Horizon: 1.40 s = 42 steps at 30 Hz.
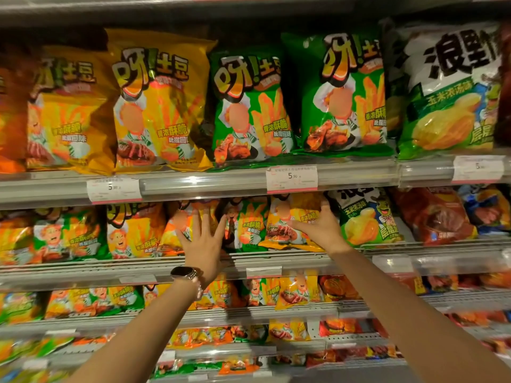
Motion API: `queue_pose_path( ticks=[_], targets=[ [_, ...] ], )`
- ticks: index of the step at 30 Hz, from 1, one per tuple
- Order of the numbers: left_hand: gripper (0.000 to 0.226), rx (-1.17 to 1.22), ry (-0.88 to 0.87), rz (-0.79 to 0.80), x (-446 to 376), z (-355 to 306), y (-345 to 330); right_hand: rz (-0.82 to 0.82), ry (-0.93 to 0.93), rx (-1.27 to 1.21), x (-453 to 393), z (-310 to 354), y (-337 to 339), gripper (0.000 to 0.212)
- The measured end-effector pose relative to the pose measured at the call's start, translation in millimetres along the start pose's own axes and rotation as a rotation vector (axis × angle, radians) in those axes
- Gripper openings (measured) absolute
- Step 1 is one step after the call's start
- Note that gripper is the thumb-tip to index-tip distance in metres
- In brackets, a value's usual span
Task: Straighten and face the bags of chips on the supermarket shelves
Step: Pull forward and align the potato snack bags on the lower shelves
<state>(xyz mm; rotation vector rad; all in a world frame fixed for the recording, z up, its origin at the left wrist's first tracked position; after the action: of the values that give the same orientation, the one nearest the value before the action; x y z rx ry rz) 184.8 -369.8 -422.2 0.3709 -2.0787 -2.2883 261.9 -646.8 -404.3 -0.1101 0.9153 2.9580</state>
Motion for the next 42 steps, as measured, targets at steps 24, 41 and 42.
queue_pose_path(
  ticks=[24,41,42],
  targets=[
    [0.120,1.474,0.037,0.294,27,70,36,0.024,0.245,-0.255,116,126,-96,0.092],
    [0.133,1.590,0.217,0.355,39,204,9,-0.025,0.002,-0.003,77,134,-156,0.087],
    [0.132,1.603,0.210,0.353,38,210,9,-0.001,-0.027,0.036,72,131,-162,0.096]
  ],
)
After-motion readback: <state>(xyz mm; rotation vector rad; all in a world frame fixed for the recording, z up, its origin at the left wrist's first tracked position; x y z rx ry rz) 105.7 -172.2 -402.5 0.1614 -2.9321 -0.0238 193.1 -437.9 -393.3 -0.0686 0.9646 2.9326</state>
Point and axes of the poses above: each hand's wrist, its own x-axis away from the middle knuckle, its own y-axis out of the back of the hand, z = x × y, the point moved 10 cm from there along -x, towards the middle knuckle, and after that the axes turned 6 degrees about x, right-handed, at the moved point
